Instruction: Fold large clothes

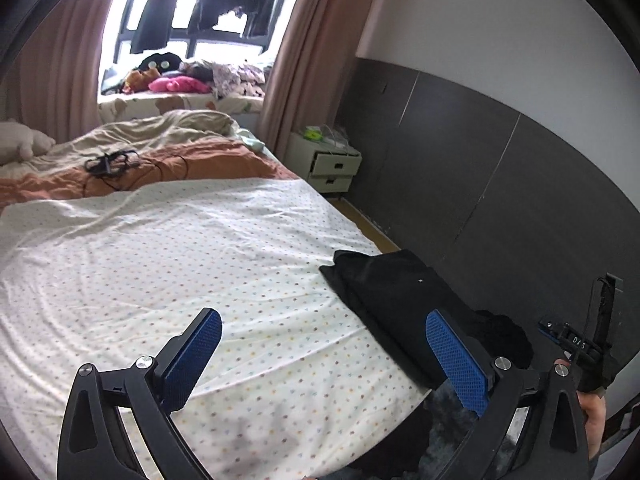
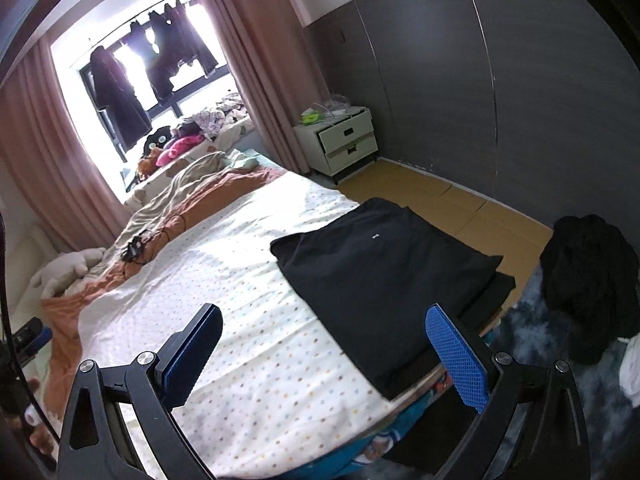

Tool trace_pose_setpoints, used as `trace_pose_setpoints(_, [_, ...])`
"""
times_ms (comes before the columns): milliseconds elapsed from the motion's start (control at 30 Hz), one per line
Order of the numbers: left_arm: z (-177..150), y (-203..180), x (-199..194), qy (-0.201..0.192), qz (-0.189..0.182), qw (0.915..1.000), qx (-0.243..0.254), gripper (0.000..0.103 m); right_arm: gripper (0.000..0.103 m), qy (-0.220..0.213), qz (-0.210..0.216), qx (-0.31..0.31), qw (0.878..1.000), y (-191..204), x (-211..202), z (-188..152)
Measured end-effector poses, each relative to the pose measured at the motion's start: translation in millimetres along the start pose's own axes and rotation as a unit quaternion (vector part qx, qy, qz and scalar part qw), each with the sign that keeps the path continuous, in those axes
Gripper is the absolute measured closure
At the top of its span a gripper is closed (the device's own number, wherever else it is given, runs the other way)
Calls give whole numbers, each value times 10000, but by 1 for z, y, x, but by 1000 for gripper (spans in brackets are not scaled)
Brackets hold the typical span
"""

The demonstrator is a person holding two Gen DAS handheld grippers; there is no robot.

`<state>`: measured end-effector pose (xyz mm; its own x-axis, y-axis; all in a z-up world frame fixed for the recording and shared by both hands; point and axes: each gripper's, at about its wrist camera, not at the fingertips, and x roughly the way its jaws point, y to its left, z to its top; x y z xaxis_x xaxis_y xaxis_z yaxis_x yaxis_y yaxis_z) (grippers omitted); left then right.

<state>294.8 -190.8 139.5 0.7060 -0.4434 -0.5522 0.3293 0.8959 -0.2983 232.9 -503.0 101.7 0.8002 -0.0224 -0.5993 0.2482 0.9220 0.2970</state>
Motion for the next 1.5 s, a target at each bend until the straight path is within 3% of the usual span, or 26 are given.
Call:
trace_pose_setpoints(467, [-63,19,-90,-340,291,9990,3,1,1,-234,215,-182,9993,24,-75,-66])
trace_pose_setpoints(833, [-117,28,-148,-625,495,9968,27,1,1,-253,475,-254,9982,23,-108,-122])
trace_pose_setpoints(1400, [-199,25,-194,-1036,965,9898,147,1,1,-479,446,-613,9960,28,-130,-193])
trace_pose_setpoints(1500, [-214,25,-196,-1063,896,9903,39,1,1,-455,492,-590,9960,29,-129,-207])
